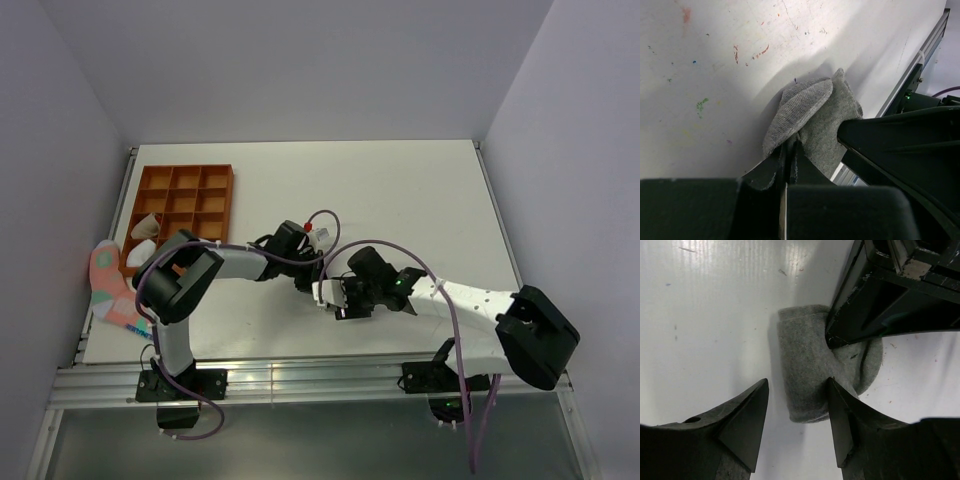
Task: Roll the socks
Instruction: Roll the sock at the center of the board.
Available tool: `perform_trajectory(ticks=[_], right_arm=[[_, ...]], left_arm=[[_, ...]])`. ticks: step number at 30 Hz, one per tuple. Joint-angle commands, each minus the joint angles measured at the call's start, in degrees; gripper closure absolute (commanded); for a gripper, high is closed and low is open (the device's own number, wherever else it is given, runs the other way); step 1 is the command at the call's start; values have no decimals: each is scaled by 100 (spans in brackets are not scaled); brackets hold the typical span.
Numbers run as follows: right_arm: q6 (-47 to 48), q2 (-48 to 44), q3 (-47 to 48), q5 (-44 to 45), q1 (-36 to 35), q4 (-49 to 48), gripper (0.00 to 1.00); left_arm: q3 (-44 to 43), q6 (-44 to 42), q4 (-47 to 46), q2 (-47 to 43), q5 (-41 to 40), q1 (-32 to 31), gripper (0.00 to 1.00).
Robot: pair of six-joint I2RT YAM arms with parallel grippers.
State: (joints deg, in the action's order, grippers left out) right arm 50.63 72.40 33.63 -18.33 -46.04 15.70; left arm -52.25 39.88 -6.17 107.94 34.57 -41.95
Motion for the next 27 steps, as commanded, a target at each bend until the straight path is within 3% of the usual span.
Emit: perform_trajectory(ticks=[1, 14, 19, 22, 27], right_arm=[[-27, 274, -137, 435, -36, -260, 43], [-26, 749, 91, 559, -28, -112, 47], [-343, 1196, 617, 225, 69, 449, 64], [-702, 1625, 1090, 6, 174, 1071, 71], [-1002, 1918, 1506, -382, 324, 1602, 73]], left_arm=[[321, -569, 1250, 490, -345, 20, 100], [145, -622, 1268, 562, -82, 179, 100], [399, -131, 496, 422, 59, 231, 99], [776, 683, -432, 255, -46, 284, 93], [1119, 1301, -1261, -140, -511, 284, 86]])
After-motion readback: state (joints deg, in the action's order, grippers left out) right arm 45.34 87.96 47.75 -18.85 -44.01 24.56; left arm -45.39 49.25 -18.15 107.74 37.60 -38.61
